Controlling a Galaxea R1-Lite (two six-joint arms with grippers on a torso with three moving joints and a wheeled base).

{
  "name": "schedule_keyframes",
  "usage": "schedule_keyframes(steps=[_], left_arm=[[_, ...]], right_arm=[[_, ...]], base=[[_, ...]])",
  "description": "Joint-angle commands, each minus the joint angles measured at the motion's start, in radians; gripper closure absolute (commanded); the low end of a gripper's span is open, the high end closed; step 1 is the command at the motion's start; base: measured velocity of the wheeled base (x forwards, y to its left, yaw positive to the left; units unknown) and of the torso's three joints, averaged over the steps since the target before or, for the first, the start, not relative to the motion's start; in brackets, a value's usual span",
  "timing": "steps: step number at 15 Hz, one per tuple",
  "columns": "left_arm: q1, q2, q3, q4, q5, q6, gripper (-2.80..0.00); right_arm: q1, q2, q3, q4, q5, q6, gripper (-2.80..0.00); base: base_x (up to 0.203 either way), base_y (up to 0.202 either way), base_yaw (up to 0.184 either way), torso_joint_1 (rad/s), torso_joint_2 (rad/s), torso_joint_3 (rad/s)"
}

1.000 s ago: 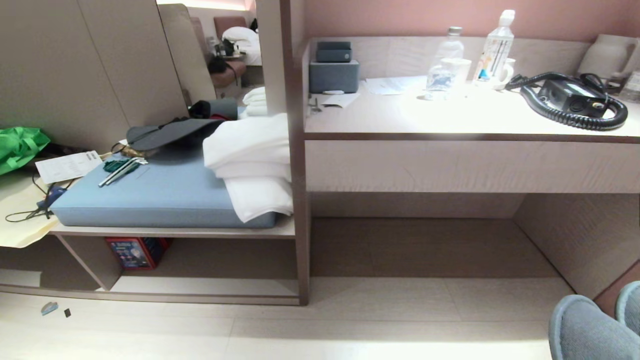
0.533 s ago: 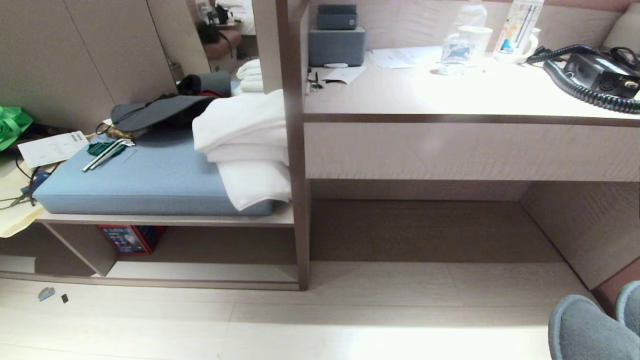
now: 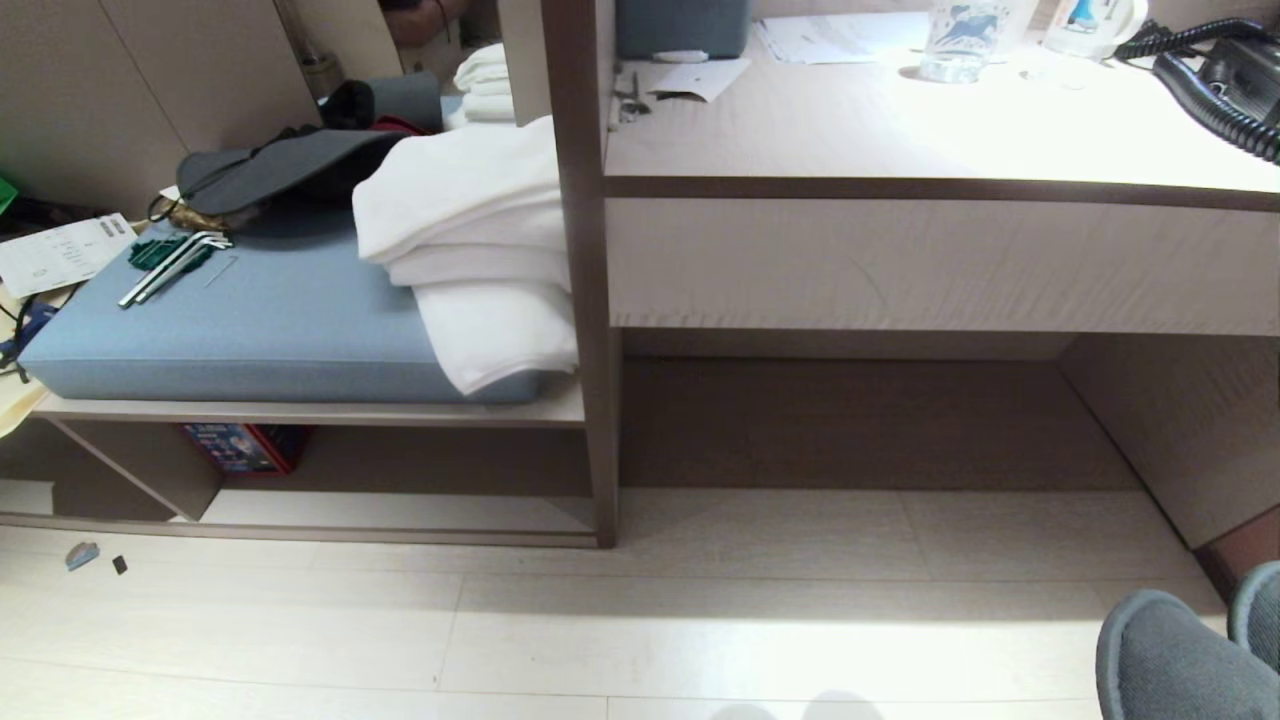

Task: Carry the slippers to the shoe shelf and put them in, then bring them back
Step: Place the slippers on the floor

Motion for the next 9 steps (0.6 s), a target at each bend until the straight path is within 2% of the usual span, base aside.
schedule_keyframes(steps=[1, 9], left_arm=[[0.0, 0.001, 0.0, 0.0, 0.001, 0.0, 0.0], [0.0, 0.001, 0.001, 0.0, 0.001, 0.0, 0.0]], right_arm=[[0.0, 0.0, 0.0, 0.0, 0.0, 0.0, 0.0], [0.0, 0.0, 0.0, 0.0, 0.0, 0.0, 0.0]], base=[[0.0, 0.0, 0.0, 0.004, 0.01, -0.195], [0.0, 0.0, 0.0, 0.004, 0.0, -0.199]])
